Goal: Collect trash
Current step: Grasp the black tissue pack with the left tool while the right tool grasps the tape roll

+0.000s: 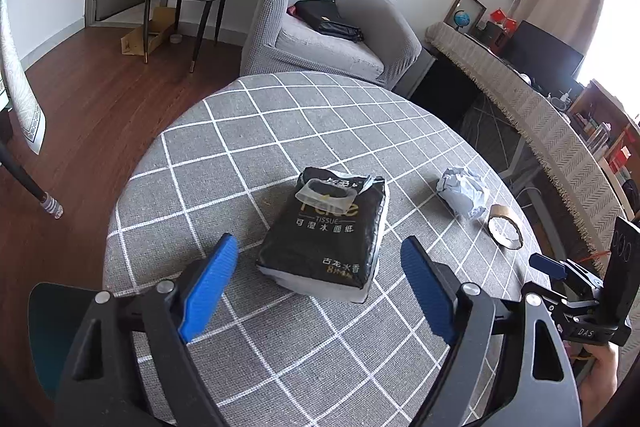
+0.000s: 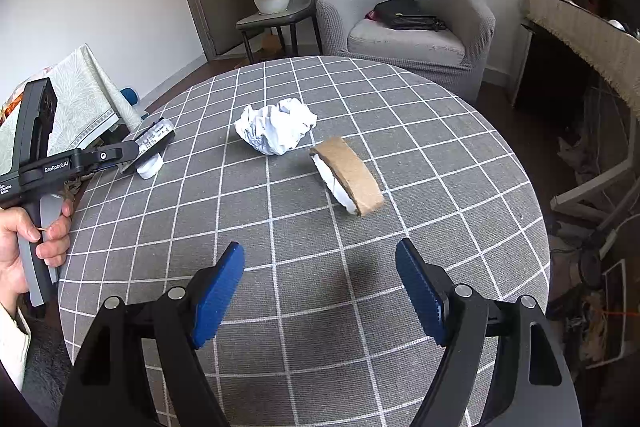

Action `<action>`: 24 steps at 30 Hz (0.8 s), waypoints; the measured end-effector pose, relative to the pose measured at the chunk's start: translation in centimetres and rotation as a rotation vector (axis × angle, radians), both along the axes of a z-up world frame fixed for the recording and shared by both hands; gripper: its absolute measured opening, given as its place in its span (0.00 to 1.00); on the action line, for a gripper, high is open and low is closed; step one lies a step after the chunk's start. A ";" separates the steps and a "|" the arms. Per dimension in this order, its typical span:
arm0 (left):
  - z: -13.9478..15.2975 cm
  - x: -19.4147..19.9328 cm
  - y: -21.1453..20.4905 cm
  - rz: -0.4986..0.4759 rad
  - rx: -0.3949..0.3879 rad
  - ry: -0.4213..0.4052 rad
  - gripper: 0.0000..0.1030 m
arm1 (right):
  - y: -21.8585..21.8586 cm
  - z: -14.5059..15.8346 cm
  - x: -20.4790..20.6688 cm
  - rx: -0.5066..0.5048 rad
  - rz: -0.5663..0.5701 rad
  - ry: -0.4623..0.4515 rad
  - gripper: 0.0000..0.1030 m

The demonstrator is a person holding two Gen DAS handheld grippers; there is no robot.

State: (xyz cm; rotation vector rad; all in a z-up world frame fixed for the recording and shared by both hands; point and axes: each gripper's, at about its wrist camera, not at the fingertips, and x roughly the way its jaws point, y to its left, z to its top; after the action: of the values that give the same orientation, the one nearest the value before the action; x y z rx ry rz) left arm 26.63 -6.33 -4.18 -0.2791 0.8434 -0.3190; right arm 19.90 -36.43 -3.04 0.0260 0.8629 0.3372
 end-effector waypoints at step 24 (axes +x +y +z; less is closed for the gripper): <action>1.5 -0.4 1.0 -0.003 -0.012 -0.031 0.56 | 1.0 -0.9 5.0 -0.134 0.041 0.006 0.55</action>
State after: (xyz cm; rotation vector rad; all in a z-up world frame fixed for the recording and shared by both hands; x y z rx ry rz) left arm 26.24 -5.36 -2.72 -0.2838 0.8112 -0.3303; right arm 24.87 -35.43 -3.90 -0.1153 0.8919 0.3167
